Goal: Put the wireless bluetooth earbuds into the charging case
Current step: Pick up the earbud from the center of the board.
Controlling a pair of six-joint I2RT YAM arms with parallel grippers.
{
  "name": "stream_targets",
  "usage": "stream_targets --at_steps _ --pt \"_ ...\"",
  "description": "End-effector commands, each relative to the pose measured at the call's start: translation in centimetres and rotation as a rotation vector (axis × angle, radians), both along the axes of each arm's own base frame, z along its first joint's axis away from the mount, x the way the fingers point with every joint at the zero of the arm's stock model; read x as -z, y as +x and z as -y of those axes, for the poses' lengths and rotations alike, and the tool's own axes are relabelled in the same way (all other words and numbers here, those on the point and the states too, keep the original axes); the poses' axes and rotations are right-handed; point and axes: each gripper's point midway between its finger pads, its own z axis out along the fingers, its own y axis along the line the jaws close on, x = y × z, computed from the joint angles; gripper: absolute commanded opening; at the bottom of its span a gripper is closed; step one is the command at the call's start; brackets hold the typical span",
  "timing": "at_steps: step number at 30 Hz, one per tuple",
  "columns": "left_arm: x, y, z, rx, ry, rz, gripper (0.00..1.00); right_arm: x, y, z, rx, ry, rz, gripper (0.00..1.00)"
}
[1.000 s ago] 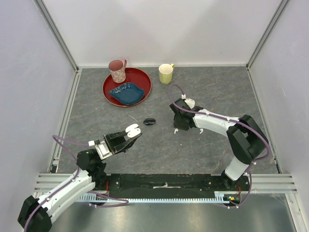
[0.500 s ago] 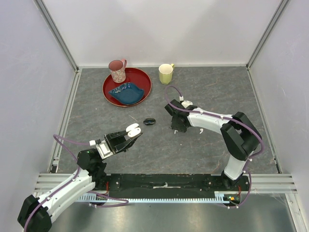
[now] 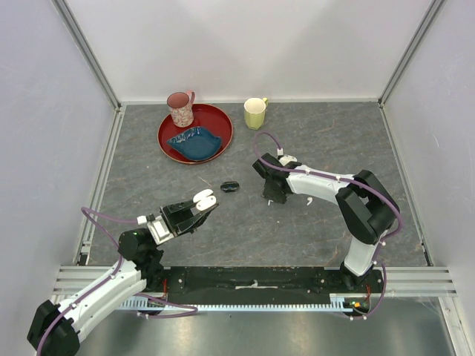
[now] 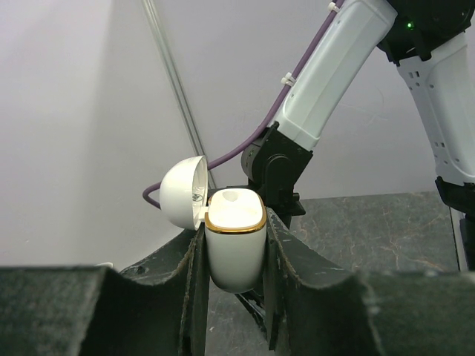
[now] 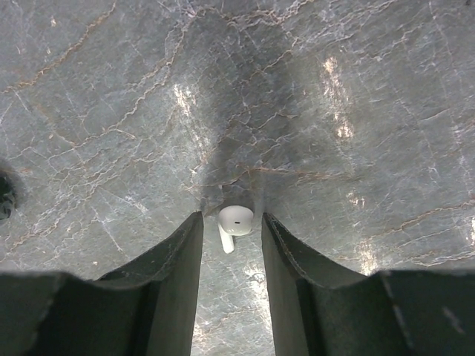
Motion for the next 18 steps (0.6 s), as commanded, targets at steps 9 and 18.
stream_targets --at_steps 9,18 --pt "1.24 0.44 -0.46 -0.047 0.008 0.010 0.02 -0.15 1.10 -0.53 0.061 0.007 0.027 0.42" --pt "1.21 0.42 -0.55 -0.051 0.004 0.011 0.02 -0.01 1.10 -0.05 0.099 0.004 0.033 0.39"
